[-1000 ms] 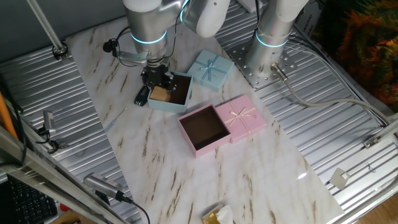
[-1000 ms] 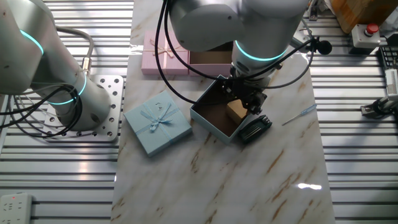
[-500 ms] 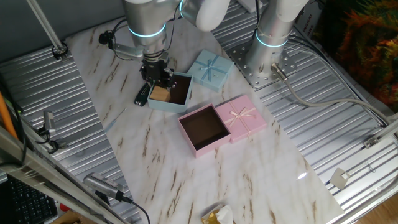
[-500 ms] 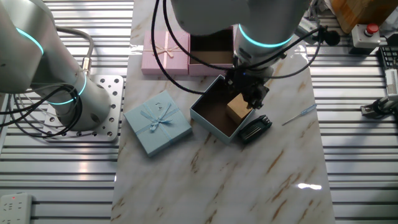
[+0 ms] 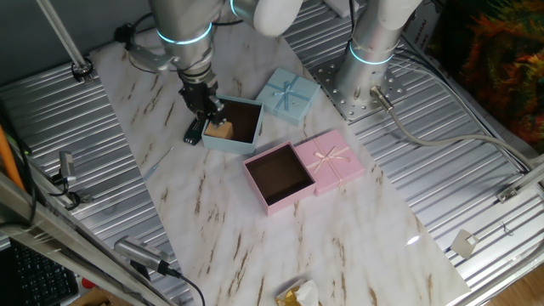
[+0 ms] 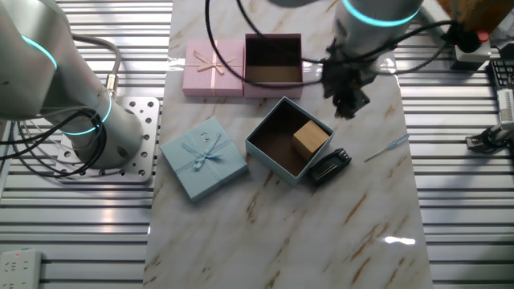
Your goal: Move an object from one box to another
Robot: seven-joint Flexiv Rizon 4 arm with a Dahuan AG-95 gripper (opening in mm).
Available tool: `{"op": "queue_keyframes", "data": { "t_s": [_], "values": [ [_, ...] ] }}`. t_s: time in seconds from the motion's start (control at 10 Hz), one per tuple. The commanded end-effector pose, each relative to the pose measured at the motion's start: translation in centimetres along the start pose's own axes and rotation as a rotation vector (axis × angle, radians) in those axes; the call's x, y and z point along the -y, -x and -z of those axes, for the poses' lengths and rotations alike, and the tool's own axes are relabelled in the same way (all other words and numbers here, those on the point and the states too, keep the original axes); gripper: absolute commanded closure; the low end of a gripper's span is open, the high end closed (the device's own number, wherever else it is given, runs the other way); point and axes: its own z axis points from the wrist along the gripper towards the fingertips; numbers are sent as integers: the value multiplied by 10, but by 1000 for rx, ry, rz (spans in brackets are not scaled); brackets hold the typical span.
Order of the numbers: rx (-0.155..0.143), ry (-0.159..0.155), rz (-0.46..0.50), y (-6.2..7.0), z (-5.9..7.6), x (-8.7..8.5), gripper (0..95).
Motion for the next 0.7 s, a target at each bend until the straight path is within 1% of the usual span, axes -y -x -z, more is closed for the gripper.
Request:
{"op": "queue_keyframes", "data": {
  "t_s": [0.1, 0.3, 0.6, 0.7],
  "values": [
    [15, -18, -198, 22, 16, -7, 570],
    [19, -19, -181, 22, 17, -7, 570],
    [17, -19, -154, 22, 16, -7, 570],
    [17, -25, -130, 22, 17, -7, 570]
  ]
}}
